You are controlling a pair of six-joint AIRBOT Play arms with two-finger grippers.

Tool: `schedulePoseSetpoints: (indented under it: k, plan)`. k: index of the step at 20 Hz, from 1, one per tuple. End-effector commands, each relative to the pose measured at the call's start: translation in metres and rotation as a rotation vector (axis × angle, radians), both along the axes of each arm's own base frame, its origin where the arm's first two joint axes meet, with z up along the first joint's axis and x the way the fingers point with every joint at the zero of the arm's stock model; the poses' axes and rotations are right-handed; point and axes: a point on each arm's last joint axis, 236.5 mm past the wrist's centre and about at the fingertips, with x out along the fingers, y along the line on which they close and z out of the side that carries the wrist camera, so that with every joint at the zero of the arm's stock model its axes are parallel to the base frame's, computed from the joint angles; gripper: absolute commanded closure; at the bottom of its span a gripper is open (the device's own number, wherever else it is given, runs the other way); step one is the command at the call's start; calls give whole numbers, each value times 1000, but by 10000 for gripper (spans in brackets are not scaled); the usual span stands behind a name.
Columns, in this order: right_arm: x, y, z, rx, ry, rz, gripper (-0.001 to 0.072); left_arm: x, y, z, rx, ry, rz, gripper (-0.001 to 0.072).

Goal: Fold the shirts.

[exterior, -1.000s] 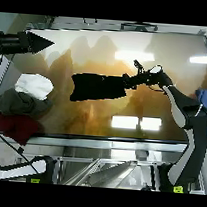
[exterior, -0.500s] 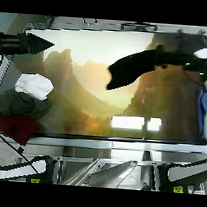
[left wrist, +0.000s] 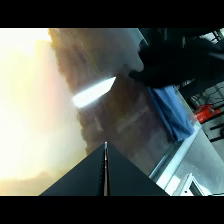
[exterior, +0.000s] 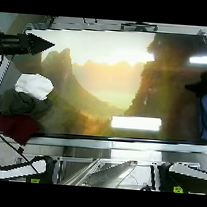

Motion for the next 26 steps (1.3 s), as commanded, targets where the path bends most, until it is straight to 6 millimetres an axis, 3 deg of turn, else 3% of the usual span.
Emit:
schedulePoseSetpoints:
  k: [1, 3, 4, 7, 8, 9, 10, 11, 13, 15, 16, 17, 19, 20, 22, 23, 26]
  plan:
    - [-135, -54, -82, -10, 378, -244, 693, 0, 0, 0, 1, 0, -1, 706]
    - [-190, -52, -142, 47, 531, -323, 691, 0, 0, 0, 1, 0, -1, 706]
    - [-207, -47, -166, 86, 572, -350, 691, 0, 0, 0, 1, 0, -1, 707]
    - [-238, -35, -220, 168, 623, -414, 679, 0, 0, 0, 1, 1, 0, 707]
    - [-242, -30, -230, 190, 639, -411, 547, 0, 0, 0, 0, 0, 0, 707]
    - [-244, -27, -236, 210, 652, -402, 252, 0, 0, 0, 0, 0, 0, 707]
    - [-245, -23, -238, 229, 661, -392, 24, 0, 0, 0, 0, 0, 0, 707]
    - [-245, -19, -238, 246, 667, -382, 11, 0, 0, 0, 0, 0, 0, 707]
    - [-245, -11, -224, 295, 684, -362, 14, 0, 0, 0, -1, 0, 0, 707]
    - [-246, 0, -197, 379, 714, -362, 18, 0, -1, 1, -1, -1, -2, 707]
    - [-244, 6, -179, 426, 719, -366, 80, -1, -2, 1, -1, -1, -4, 707]
    - [-232, 10, -161, 451, 679, -356, 229, -1, -2, 1, -1, -2, -4, 707]
    - [-182, 9, -116, 444, 475, -306, 474, 0, -2, 1, -2, -4, -1, 707]
    - [-152, 11, -91, 433, 345, -270, 558, -1, -2, 1, -1, -2, -4, 707]
    - [-91, 23, -35, 404, 68, -191, 649, -3, -2, -1, 3, 4, -13, 708]
    - [-72, 34, -19, 362, 3, -146, 690, -5, -2, -1, 5, 7, -20, 708]
    - [-41, 82, -12, 167, -1, 18, 691, -21, -10, -6, 16, 39, -89, 709]
